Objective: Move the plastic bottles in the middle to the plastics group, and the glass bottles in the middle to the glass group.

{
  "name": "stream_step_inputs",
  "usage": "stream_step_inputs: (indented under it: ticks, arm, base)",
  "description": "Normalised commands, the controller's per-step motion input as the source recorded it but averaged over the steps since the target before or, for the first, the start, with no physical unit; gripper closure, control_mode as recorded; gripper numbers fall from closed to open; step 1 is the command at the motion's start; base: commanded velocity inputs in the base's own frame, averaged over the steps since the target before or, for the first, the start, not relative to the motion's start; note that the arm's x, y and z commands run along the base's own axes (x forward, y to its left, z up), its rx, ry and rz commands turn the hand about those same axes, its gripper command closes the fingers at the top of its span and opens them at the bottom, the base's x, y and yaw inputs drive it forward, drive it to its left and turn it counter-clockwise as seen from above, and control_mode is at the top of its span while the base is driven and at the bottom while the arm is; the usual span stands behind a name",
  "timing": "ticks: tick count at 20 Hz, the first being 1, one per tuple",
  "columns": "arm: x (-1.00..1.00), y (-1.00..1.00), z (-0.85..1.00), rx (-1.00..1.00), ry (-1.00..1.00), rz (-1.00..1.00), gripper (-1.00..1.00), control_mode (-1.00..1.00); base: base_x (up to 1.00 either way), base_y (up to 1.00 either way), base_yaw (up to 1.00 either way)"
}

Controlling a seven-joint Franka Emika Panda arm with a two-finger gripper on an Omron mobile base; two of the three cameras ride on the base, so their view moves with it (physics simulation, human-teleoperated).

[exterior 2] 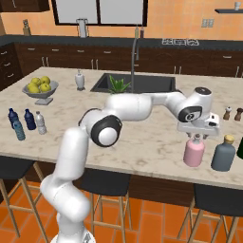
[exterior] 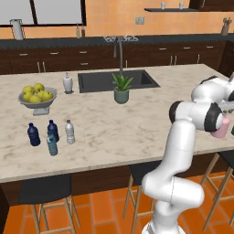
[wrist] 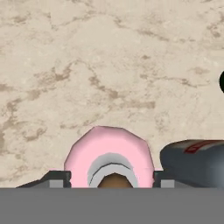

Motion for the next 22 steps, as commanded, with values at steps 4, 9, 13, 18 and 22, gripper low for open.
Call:
stream_step_inputs:
  ticks: [4, 9, 13, 18, 22]
  arm:
    - [-0.04, 0.2, 0.29, -0.1, 0.0, 0.0, -1.0, -1.0]
    - [-0.67, 0.38, 0.2, -0.03, -0.03, 0.05, -1.0, -1.0]
    - [-0.46, 0.47, 0.02, 0.0, 0.0, 0.14, -1.0, -1.0]
    - [-0.24, 0.61, 0.0, 0.0, 0.0, 0.05, -1.0, -1.0]
    - [-0.03, 0.69, 0.0, 0.0, 0.01, 0.0, -1.0, -1.0]
  base:
    - [0.0, 0.0, 0.0]
    - [0.0, 0.0, 0.0]
    - [0.0, 0.0, 0.0]
    - [0.0, 0.0, 0.0]
    - [0.0, 0.0, 0.0]
